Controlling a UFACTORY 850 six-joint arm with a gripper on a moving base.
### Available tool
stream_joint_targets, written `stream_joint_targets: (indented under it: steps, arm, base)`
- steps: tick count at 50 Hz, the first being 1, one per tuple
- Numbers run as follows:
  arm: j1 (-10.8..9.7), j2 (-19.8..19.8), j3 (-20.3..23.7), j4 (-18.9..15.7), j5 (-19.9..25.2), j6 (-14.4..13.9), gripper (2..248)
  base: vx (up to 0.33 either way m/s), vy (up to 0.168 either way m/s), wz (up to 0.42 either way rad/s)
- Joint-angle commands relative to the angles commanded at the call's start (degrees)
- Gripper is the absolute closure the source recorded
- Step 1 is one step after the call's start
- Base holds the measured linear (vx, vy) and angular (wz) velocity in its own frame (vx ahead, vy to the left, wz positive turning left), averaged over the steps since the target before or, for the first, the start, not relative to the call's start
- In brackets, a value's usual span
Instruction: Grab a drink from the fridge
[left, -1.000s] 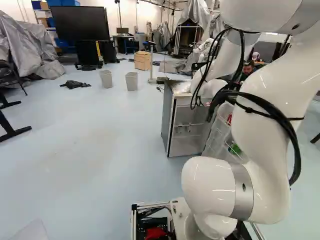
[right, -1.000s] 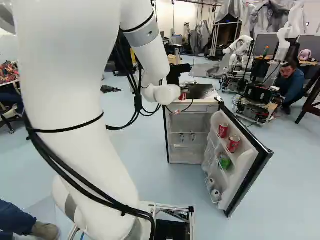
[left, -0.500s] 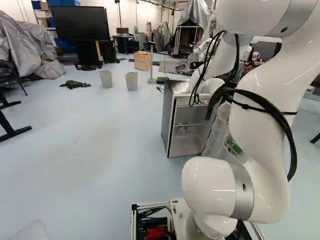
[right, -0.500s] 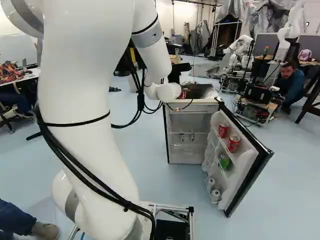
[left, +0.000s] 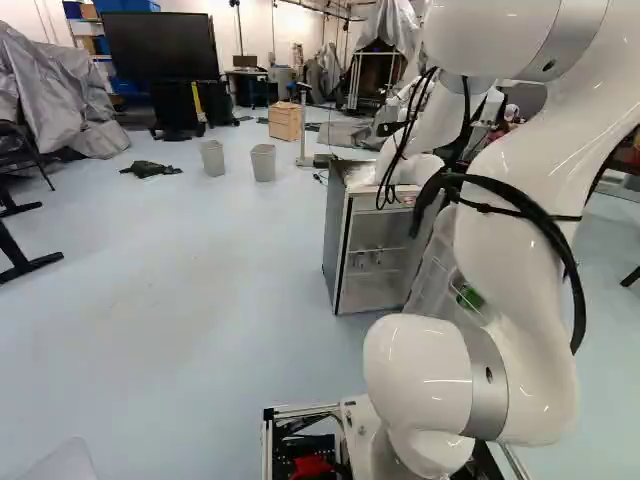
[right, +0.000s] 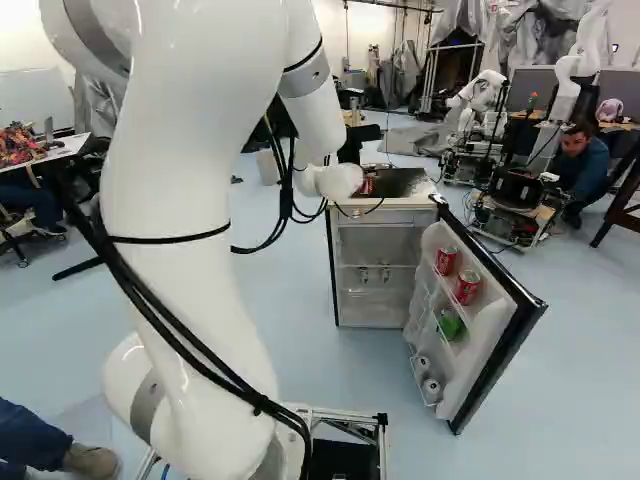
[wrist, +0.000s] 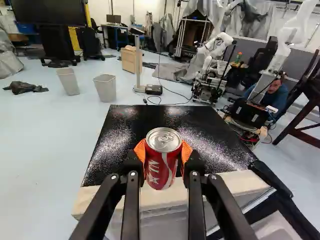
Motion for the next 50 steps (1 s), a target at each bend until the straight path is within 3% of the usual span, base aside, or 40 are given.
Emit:
stream_joint_targets:
  steps: [18,50]
  arm:
    - [0.4,-3.9,-2.9,0.0,0.0,0.0,160]
    - [0.5,-4.9,-3.2,0.0,0.0,0.0,160]
  base:
    - [0.000,0.000,0.000]
    - [0.000,0.000,0.000]
